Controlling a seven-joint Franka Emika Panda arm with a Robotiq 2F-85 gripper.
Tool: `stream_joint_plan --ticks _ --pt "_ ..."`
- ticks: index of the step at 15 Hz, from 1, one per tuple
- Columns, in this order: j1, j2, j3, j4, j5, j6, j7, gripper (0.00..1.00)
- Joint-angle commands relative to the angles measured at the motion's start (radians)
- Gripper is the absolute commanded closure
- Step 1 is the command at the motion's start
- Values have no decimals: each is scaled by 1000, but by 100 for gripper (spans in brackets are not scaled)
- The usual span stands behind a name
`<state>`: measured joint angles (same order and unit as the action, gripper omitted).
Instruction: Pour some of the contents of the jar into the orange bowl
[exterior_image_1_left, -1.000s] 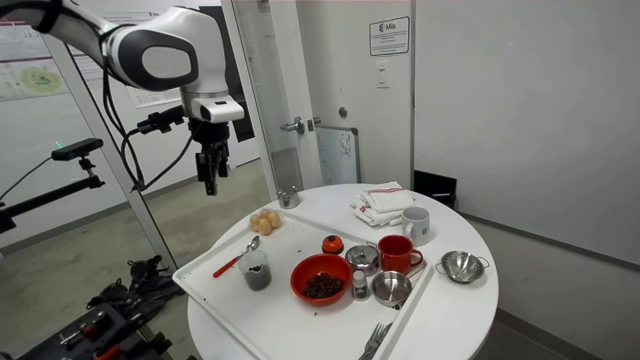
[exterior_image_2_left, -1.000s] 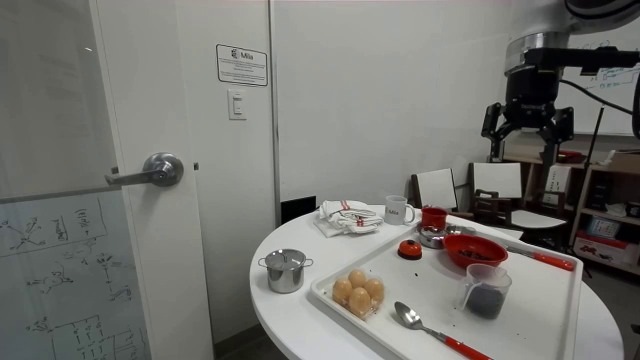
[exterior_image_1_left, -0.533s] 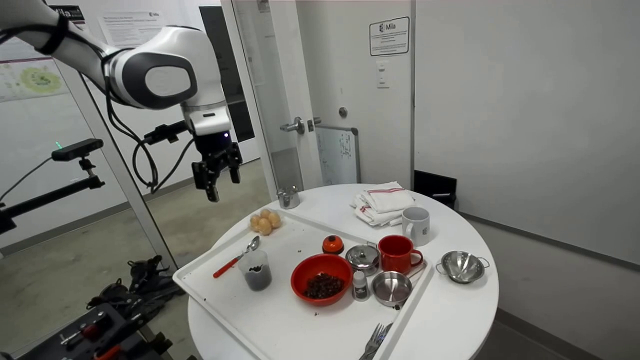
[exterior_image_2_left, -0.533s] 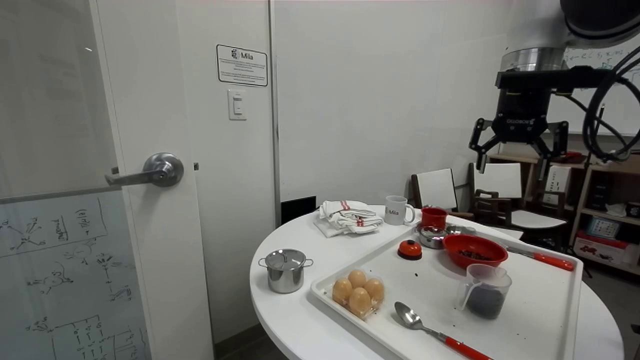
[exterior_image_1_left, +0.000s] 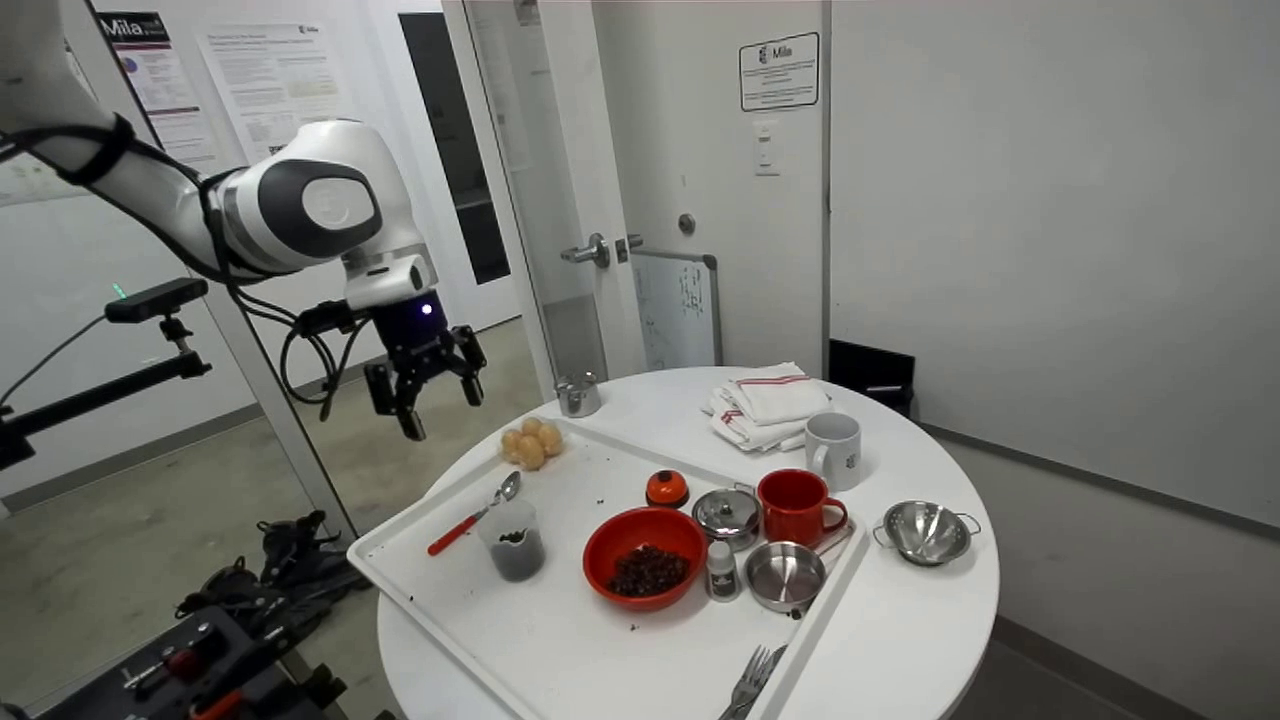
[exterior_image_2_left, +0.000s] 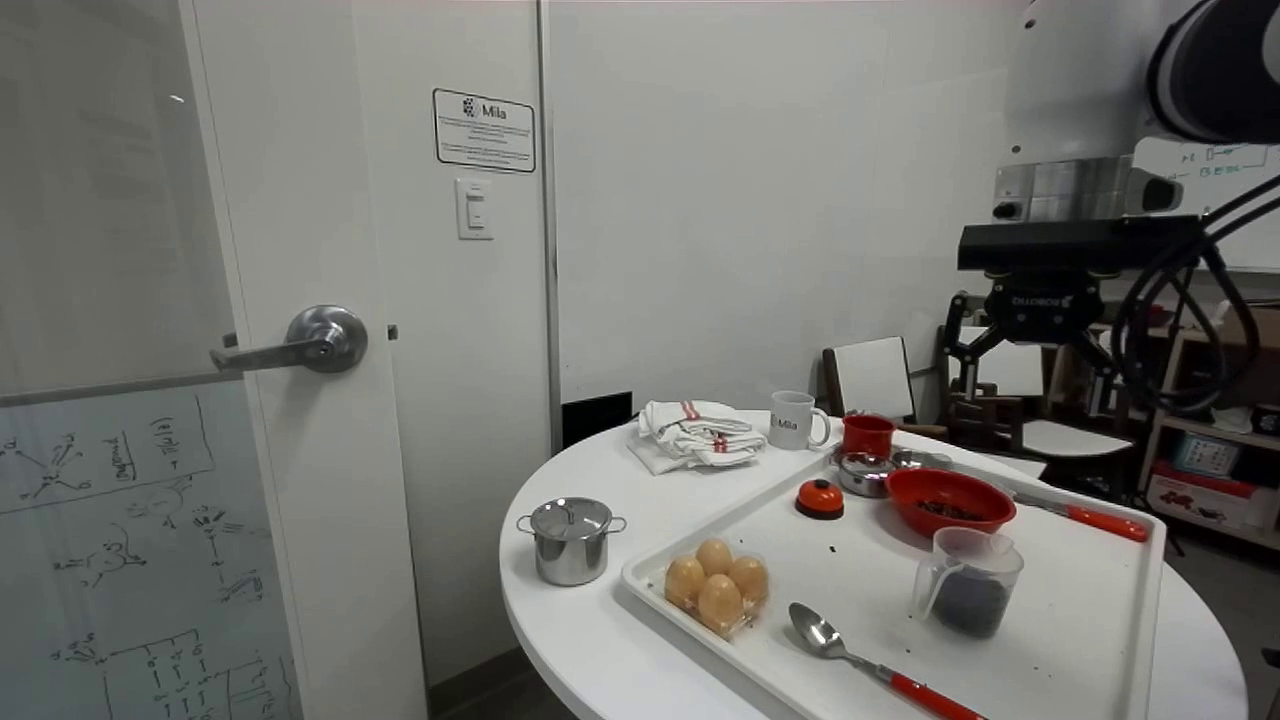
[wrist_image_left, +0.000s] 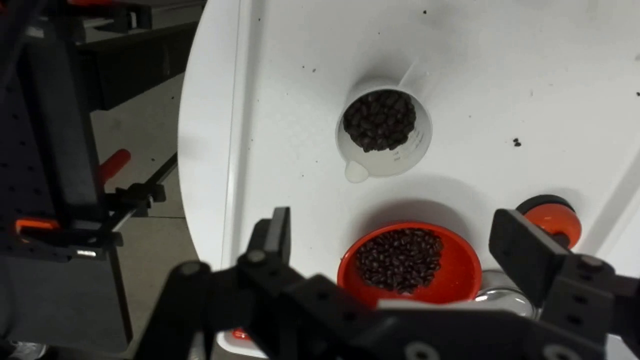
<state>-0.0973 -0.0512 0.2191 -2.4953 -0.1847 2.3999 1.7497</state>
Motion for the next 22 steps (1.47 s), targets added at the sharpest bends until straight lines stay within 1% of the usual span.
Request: stream_joint_plan --ticks 1,2,4,6,8,11,14,18,22 --pt "93 88 -35 49 36 12 26 0" --pt "95 37 -54 12 8 1 32 0" --pt "118 52 -65 16 10 1 32 0" --pt "118 49 -75 16 9 1 32 0" --pt "119 96 -92 40 3 -23 51 0" --pt "130 174 -120 74 -14 -24 138 0" --pt "150 244 -146 115 11 -29 178 0" --pt "187 328 -170 178 30 -42 210 0" --pt "223 421 -181 262 44 -95 205 0"
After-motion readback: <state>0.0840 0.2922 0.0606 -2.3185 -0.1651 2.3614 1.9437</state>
